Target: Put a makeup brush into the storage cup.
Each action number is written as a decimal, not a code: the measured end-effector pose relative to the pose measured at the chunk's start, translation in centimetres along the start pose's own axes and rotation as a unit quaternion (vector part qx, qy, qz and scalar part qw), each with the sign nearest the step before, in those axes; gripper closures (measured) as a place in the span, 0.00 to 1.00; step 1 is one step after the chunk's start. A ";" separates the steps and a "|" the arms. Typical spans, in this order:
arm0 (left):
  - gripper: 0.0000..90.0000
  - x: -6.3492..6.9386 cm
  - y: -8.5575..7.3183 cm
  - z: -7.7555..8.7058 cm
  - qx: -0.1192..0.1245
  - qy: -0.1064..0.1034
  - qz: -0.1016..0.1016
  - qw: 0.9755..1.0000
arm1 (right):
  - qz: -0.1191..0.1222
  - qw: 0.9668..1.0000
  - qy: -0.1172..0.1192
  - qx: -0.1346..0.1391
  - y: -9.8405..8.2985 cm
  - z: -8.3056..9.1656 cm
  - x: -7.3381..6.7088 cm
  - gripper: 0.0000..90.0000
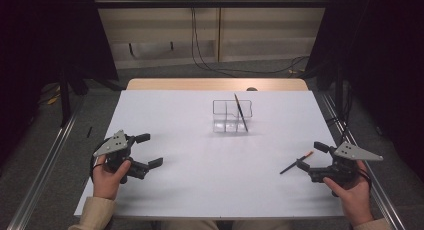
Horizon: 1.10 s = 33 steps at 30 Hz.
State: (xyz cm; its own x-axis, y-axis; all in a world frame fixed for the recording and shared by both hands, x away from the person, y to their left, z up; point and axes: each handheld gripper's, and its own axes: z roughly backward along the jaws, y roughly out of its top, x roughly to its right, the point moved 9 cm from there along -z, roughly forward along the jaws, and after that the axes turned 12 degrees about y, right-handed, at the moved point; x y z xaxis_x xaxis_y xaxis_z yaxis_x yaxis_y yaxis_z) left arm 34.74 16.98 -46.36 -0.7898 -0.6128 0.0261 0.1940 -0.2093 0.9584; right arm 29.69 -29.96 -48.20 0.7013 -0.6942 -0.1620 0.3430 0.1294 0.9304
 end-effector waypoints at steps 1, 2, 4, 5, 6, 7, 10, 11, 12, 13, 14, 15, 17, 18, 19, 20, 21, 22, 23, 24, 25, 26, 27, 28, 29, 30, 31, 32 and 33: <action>0.00 0.0 -0.1 0.1 -0.001 0.000 0.001 1.000 | 0.001 1.000 -0.002 -0.002 0.0 -0.1 0.1 0.04; 0.00 -0.1 -0.1 0.1 -0.001 0.001 0.001 1.000 | -0.001 1.000 -0.004 -0.003 0.1 -0.2 0.1 0.04; 0.00 -0.1 0.0 0.2 0.000 0.003 0.002 1.000 | -0.002 1.000 -0.005 -0.003 0.2 -0.5 0.3 0.04; 0.00 -0.1 0.0 0.2 0.000 0.003 0.000 1.000 | -0.003 1.000 -0.005 -0.005 0.2 -0.7 0.3 0.04; 0.00 -0.1 0.0 0.2 0.000 0.004 -0.001 1.000 | -0.002 1.000 -0.006 -0.007 0.2 -0.9 0.4 0.04; 0.00 0.0 0.0 0.2 0.000 0.003 -0.003 1.000 | -0.003 1.000 -0.006 -0.008 0.2 -1.0 0.4 0.04; 0.00 0.1 -0.3 0.3 -0.004 0.002 -0.003 1.000 | -0.001 1.000 -0.007 -0.010 0.5 -1.5 0.6 0.04; 0.00 0.0 -0.3 0.4 -0.005 0.003 -0.003 1.000 | -0.001 1.000 -0.008 -0.009 0.6 -1.6 0.7 0.04; 0.00 0.0 -0.3 0.5 -0.004 0.004 -0.001 1.000 | -0.001 1.000 -0.009 -0.008 0.7 -1.8 0.8 0.04; 0.00 0.0 -0.3 0.5 -0.002 0.004 0.000 1.000 | -0.002 1.000 -0.010 -0.007 0.8 -1.9 0.9 0.04; 0.00 -0.1 -0.2 0.6 -0.001 0.004 -0.001 1.000 | -0.001 1.000 -0.012 -0.008 0.9 -2.1 1.0 0.04; 0.00 -0.1 -0.2 0.6 -0.001 0.004 -0.001 1.000 | 0.001 1.000 -0.013 -0.011 1.0 -2.3 1.2 0.04; 0.00 -0.1 -0.3 0.6 -0.002 0.004 -0.001 1.000 | -0.002 1.000 -0.017 -0.011 1.2 -2.6 1.4 0.04; 0.00 -0.1 -0.4 0.6 -0.003 0.004 -0.001 1.000 | -0.003 1.000 -0.019 -0.012 1.3 -2.7 1.6 0.05; 0.00 -0.1 -0.4 0.6 -0.004 0.004 0.000 1.000 | -0.006 1.000 -0.020 -0.013 1.4 -2.9 1.7 0.05; 0.00 -0.1 -0.5 0.7 -0.005 0.003 -0.001 1.000 | -0.008 1.000 -0.020 -0.013 1.4 -3.0 1.8 0.05; 0.00 -0.1 -0.5 0.7 -0.004 0.005 0.002 1.000 | -0.007 1.000 -0.023 -0.014 1.5 -3.2 1.9 0.05; 0.00 -0.2 -0.5 0.8 -0.005 0.005 0.001 1.000 | -0.010 1.000 -0.022 -0.015 1.5 -3.5 2.0 0.04; 0.00 -0.2 -0.5 0.8 -0.004 0.005 0.000 1.000 | -0.011 1.000 -0.022 -0.017 1.6 -3.7 2.0 0.04; 0.00 -0.2 -0.4 0.8 -0.003 0.006 0.000 1.000 | -0.010 1.000 -0.022 -0.019 1.6 -3.9 2.0 0.04; 0.00 -0.2 -0.4 0.8 -0.002 0.006 0.001 1.000 | -0.007 1.000 -0.021 -0.019 1.7 -4.1 2.1 0.05; 0.00 -0.2 -0.4 0.8 -0.003 0.005 0.002 1.000 | -0.011 0.999 -0.020 -0.022 1.7 -4.3 2.1 0.05; 0.00 -0.1 -0.4 0.7 -0.003 0.004 0.000 1.000 | -0.013 0.999 -0.021 -0.025 1.7 -4.5 2.1 0.05; 0.00 -0.1 -0.4 0.7 -0.004 0.004 -0.001 1.000 | -0.017 0.999 -0.022 -0.031 1.6 -4.6 2.1 0.05; 0.00 -0.1 -0.5 0.6 -0.005 0.003 -0.002 1.000 | -0.027 0.999 -0.023 -0.040 1.5 -4.7 2.2 0.05; 0.00 -0.1 -0.5 0.6 -0.006 0.004 -0.001 1.000 | -0.028 0.998 -0.026 -0.047 1.4 -4.8 2.3 0.05; 0.00 -0.1 -0.5 0.6 -0.007 0.003 0.001 1.000 | -0.029 0.998 -0.029 -0.049 1.3 -4.8 2.3 0.06; 0.00 -0.1 -0.5 0.6 -0.006 0.003 0.000 1.000 | -0.028 0.997 -0.034 -0.055 1.3 -4.8 2.4 0.08; 0.00 -0.1 -0.5 0.6 -0.005 0.001 -0.001 1.000 | -0.031 0.997 -0.039 -0.061 1.2 -4.8 2.6 0.08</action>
State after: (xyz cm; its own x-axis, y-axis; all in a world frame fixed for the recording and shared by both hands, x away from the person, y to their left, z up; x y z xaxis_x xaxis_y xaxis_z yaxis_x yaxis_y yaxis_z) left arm 34.40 17.59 -46.63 -0.7892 -0.6137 0.0236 0.1983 -0.2183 0.9555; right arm 34.89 -28.19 -49.04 0.6274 -0.7560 -0.1867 0.4605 0.1668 0.8719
